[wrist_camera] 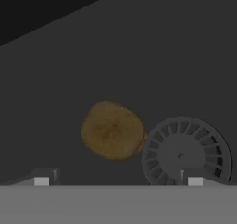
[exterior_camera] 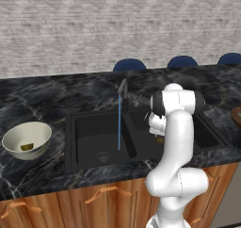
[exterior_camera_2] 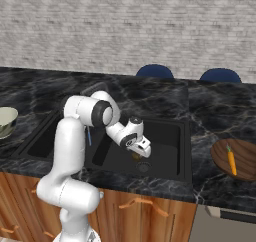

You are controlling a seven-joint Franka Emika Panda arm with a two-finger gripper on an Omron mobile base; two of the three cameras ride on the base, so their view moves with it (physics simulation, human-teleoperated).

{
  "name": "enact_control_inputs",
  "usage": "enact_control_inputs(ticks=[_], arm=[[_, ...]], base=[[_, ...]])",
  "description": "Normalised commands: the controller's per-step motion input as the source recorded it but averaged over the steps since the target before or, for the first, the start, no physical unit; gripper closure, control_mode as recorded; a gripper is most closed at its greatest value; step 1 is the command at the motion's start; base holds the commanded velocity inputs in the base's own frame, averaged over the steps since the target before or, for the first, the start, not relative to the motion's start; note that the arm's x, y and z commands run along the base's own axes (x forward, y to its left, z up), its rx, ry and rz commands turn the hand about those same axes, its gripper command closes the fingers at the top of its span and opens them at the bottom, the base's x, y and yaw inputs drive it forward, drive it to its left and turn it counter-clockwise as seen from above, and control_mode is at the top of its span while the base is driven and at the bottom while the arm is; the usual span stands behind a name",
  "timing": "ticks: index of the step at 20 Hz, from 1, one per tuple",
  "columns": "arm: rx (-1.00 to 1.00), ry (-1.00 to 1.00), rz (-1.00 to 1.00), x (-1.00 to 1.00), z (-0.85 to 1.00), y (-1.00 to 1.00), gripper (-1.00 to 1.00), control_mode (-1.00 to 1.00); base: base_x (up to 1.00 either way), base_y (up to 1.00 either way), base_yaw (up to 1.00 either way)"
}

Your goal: Pick the kiwis from the sink and place them in one bowl. Place the carrot in the other bowl. Then turn off the sink faucet.

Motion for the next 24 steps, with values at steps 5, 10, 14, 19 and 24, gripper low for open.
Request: enact_control_inputs(ticks=[5, 10, 14, 19, 24], arm=[[0.0, 0.0, 0.0, 0.25, -0.34, -0.06, -1.0, -1.0], [0.0, 0.0, 0.0, 0.19, -0.3, -0.01, -1.0, -1.0], [0.0, 0.0, 0.0, 0.16, -0.32, 0.0, -1.0, -1.0], [0.0, 0.0, 0.0, 0.13, -0.17, 0.0, 1.0, -1.0], [0.0, 0.0, 0.0, -0.05, 0.18, 0.0, 1.0, -1.0]], base=[[0.0, 0.0, 0.0], [0.0, 0.0, 0.0], [0.0, 0.0, 0.0], [0.0, 0.0, 0.0], [0.0, 0.0, 0.0]])
